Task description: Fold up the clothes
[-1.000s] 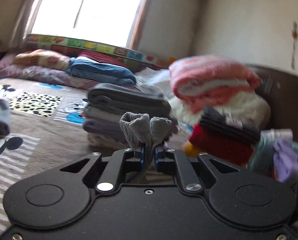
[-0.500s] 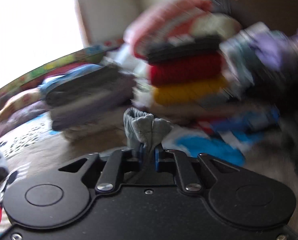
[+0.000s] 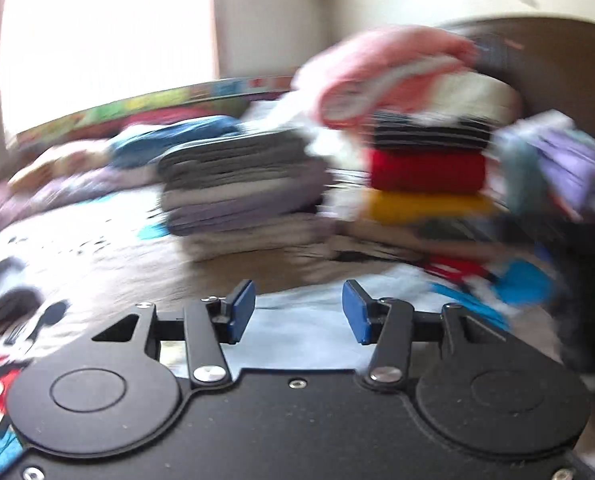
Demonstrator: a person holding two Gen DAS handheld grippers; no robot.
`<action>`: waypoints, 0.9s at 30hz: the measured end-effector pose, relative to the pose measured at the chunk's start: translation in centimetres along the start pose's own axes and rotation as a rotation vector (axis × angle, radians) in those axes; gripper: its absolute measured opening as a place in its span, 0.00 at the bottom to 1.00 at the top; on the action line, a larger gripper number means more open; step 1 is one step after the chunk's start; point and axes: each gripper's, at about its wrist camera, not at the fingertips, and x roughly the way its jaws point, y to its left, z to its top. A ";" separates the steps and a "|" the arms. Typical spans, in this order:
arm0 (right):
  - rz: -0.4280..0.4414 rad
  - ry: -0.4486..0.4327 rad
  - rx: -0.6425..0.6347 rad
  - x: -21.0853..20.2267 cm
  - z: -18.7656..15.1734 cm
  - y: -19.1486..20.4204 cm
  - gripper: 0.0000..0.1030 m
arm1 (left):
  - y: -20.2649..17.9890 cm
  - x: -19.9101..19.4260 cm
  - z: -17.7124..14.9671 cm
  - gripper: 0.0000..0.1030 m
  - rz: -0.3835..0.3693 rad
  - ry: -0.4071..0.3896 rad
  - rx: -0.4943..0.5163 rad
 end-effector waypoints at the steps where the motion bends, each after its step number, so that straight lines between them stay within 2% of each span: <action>1: -0.013 0.013 -0.044 0.6 -0.2 0.7 0.40 | 1.3 0.3 0.2 0.47 0.027 -0.001 -0.037; 5: -0.014 0.106 -0.190 2.4 -1.2 3.0 0.39 | 2.7 3.4 -1.8 0.47 0.035 0.036 -0.097; 6: -0.031 0.180 -0.202 3.2 -1.9 2.9 0.39 | 2.9 4.0 -2.7 0.47 0.025 0.051 -0.110; 8: -0.069 0.347 -0.214 4.8 -3.3 2.6 0.39 | 2.3 5.2 -4.7 0.47 0.026 0.120 -0.066; 9: -0.075 0.376 -0.221 5.0 -3.9 2.3 0.39 | 2.0 5.5 -5.3 0.47 0.035 0.140 -0.039; 11: -0.053 0.387 -0.219 4.4 -3.9 2.3 0.39 | 1.4 6.1 -6.5 0.50 0.054 0.177 0.015; 15: -0.042 0.376 -0.204 4.0 -3.9 1.8 0.39 | 2.6 5.8 -6.5 0.52 0.025 0.169 -0.045; 18: -0.045 0.365 -0.210 3.8 -3.7 2.4 0.39 | 3.0 3.5 -6.5 0.55 0.046 0.112 -0.112; 21: -0.040 0.296 -0.209 2.9 -3.2 2.8 0.42 | 4.3 0.8 -6.9 0.62 0.039 0.052 -0.237; 23: -0.058 0.232 -0.182 1.5 -2.5 2.6 0.48 | 6.6 -0.3 -7.3 0.64 0.031 0.071 -0.391; 24: -0.083 0.197 -0.152 0.6 -2.1 2.3 0.57 | 8.1 -0.7 -7.8 0.66 0.026 0.086 -0.482; 25: -0.096 0.179 -0.066 -0.2 -1.7 1.2 0.70 | 9.5 -0.8 -8.3 0.66 0.013 0.106 -0.581; 27: -0.094 0.188 0.179 -0.8 -1.9 -1.6 0.86 | 12.1 -0.4 -9.4 0.67 -0.041 0.154 -0.765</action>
